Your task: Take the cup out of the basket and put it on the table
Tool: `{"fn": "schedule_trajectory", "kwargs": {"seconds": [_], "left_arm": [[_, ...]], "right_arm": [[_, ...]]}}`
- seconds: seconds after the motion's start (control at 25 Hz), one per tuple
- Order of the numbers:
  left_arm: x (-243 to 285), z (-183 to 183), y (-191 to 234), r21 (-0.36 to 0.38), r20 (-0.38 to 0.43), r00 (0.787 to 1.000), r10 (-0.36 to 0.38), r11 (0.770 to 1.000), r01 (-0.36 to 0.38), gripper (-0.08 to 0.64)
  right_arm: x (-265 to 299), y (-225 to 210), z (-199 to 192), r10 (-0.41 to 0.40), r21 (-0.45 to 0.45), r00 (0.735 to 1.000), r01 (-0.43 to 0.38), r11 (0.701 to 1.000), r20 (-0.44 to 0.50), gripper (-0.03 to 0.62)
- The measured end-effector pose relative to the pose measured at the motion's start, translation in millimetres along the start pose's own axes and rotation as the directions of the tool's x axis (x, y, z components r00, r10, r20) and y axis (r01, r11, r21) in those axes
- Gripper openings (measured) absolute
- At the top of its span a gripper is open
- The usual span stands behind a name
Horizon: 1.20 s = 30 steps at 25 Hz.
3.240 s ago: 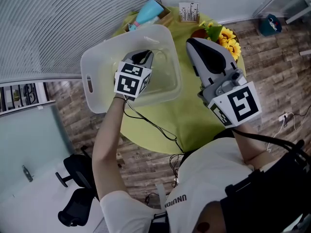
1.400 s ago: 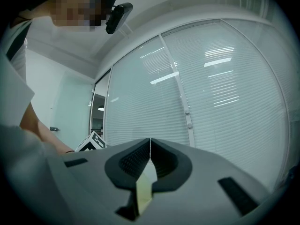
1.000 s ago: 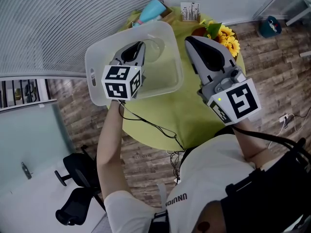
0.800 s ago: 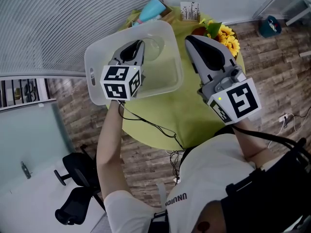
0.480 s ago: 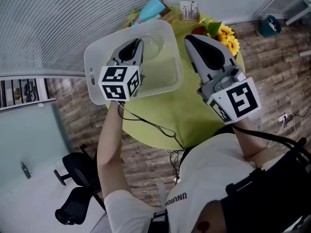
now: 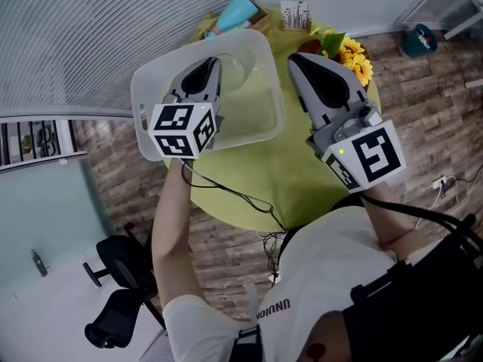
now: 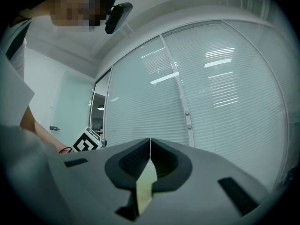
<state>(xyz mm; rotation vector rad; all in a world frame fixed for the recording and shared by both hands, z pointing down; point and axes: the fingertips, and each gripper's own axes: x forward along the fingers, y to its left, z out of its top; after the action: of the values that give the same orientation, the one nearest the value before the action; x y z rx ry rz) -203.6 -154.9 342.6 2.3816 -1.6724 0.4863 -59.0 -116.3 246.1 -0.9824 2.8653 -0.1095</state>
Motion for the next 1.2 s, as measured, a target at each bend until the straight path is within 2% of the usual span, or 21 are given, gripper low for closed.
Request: {"fn": "schedule_trajectory", "kwargs": {"seconds": [1.2], "left_arm": [[-17.2, 19.2, 5.5, -0.014, 0.093, 0.995, 0.034, 0.999, -0.033, 0.032]], "right_arm": [[-1.0, 2.5, -3.7, 0.002, 0.008, 1.000, -0.002, 1.000, -0.006, 0.020]]}}
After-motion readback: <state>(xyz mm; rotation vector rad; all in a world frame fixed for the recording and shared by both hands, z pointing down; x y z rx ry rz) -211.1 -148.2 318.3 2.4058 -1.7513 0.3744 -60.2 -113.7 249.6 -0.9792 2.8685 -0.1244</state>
